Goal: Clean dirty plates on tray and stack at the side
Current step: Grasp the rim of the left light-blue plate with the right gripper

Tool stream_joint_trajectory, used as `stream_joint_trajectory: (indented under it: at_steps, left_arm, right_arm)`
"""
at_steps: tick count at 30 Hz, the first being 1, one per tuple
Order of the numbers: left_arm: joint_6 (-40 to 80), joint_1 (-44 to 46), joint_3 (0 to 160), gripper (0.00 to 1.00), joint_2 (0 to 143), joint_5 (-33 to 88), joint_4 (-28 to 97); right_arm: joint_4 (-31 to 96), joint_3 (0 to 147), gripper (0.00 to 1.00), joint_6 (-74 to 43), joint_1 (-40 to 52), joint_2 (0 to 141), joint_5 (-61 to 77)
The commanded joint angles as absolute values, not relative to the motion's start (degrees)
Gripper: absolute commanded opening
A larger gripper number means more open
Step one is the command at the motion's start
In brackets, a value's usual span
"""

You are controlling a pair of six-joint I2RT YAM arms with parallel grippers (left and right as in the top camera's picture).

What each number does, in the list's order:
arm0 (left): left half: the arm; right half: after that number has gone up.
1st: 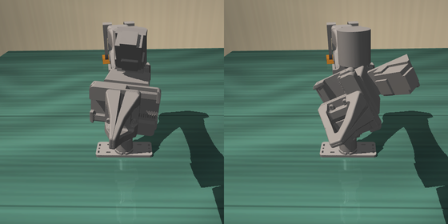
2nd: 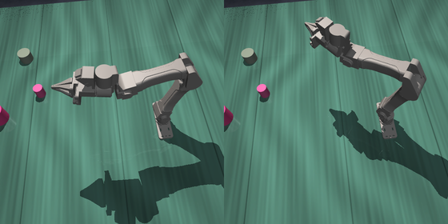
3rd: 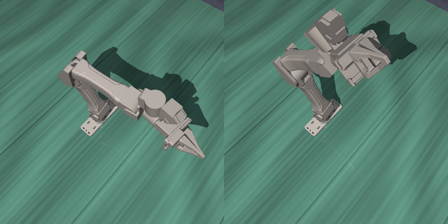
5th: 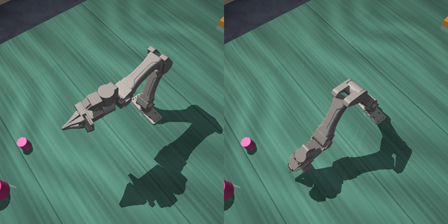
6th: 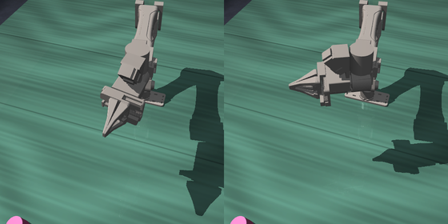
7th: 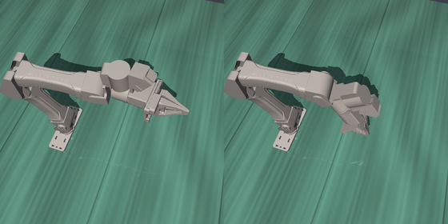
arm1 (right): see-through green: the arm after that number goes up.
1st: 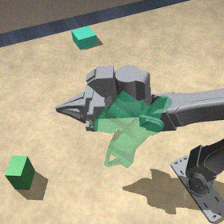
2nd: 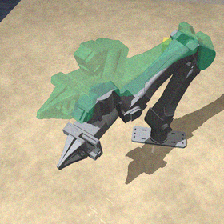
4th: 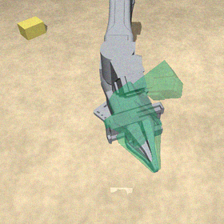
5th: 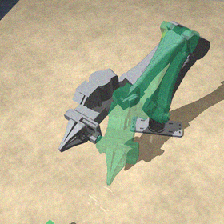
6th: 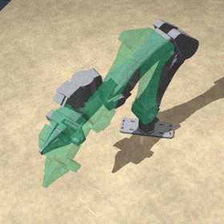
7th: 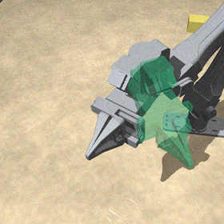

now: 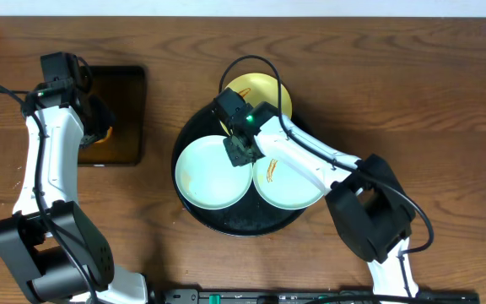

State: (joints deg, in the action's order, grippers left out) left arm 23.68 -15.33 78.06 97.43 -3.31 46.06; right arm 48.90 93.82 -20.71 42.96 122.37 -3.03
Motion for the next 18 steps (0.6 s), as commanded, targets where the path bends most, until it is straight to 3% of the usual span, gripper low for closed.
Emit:
stream_joint_trajectory:
  at_steps: [1, 16, 18]
  left_arm:
    - [22.7, -15.7, 77.1, 0.08, 98.1, -3.6, 46.2]
    - [22.7, -15.7, 77.1, 0.08, 98.1, -3.6, 46.2]
    - [22.7, -15.7, 77.1, 0.08, 98.1, -3.6, 46.2]
  right_arm:
    - [47.7, 92.3, 0.28, -20.1, 43.1, 123.0, -2.7]
    - [40.9, 85.5, 0.27, -20.8, 43.1, 123.0, -0.8]
    - [39.8, 85.1, 0.23, -20.7, 43.1, 123.0, 0.2]
